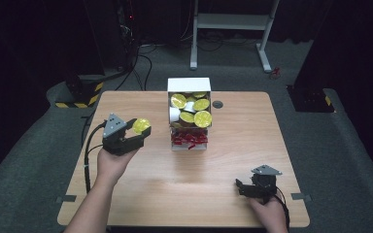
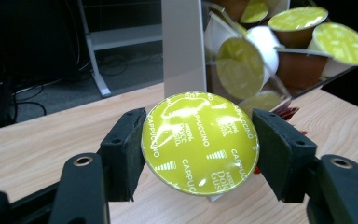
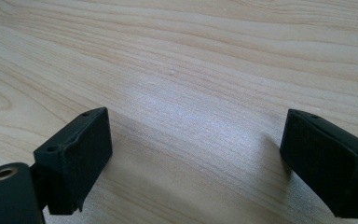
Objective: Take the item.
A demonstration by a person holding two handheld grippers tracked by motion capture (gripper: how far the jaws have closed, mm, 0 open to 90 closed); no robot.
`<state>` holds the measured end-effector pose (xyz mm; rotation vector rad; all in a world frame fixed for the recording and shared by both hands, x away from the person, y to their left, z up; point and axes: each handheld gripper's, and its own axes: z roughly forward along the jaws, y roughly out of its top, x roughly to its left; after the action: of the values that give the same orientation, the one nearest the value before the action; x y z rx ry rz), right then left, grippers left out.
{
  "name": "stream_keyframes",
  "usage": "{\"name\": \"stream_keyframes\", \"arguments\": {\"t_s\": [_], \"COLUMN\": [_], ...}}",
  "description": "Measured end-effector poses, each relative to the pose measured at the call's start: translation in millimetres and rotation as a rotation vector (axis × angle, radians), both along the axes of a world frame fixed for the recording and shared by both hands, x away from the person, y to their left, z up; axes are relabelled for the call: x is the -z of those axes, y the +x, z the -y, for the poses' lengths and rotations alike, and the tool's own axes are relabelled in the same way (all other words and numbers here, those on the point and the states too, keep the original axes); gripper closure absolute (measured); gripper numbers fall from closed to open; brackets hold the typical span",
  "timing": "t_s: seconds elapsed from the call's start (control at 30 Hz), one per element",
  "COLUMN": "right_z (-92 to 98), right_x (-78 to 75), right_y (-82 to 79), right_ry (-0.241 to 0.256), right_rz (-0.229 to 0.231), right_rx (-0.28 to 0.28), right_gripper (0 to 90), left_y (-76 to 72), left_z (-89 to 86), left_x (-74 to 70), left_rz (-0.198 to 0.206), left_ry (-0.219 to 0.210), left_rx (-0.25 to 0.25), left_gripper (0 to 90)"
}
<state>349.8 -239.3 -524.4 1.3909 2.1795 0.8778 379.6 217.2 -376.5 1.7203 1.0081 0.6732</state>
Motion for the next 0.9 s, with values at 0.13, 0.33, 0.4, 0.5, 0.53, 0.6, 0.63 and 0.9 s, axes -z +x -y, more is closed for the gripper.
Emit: {"name": "stream_keyframes", "arguments": {"t_s": [0.13,0.33,0.4,0.5,0.53,0.6,0.63,0.9], "right_z": [-0.2,-0.2,-0.2,-0.1,-0.2,-0.1,-0.1,-0.1], "right_x": [0.0,0.0,0.0,-0.1,-0.1,0.0,0.0,-0.1], "right_y": [-0.2,-0.2,-0.2,-0.4,-0.4,-0.5,-0.5,-0.5], "right_ry": [0.001,0.001,0.001,0.0,0.0,-0.001,0.0,0.0], "right_rz": [-0.002,-0.001,-0.001,0.001,0.001,0.002,0.002,0.002], "right_rx": [0.002,0.002,0.002,0.0,-0.001,-0.002,-0.002,-0.002], "right_gripper": [8.9,8.9,9.0,9.5,9.6,9.7,9.7,9.7], "left_y": [-1.1,-3.5,-4.2,-5.7,-6.2,-7.1,-7.4,-10.6], "left_z": [-3.3,-10.2,-12.4,-14.9,-15.8,-17.8,-18.8,-25.3], "left_x": [7.6,22.1,27.4,35.8,38.6,44.2,46.2,71.5], "left_rz": [-0.007,-0.028,-0.034,-0.046,-0.051,-0.056,-0.059,-0.097], "left_ry": [0.006,0.001,0.005,0.006,0.007,0.009,0.014,0.028], "left_rx": [-0.007,-0.021,-0.025,-0.03,-0.032,-0.035,-0.036,-0.052], "left_gripper": [38.2,38.2,38.2,38.2,38.2,38.2,38.2,38.2]}}
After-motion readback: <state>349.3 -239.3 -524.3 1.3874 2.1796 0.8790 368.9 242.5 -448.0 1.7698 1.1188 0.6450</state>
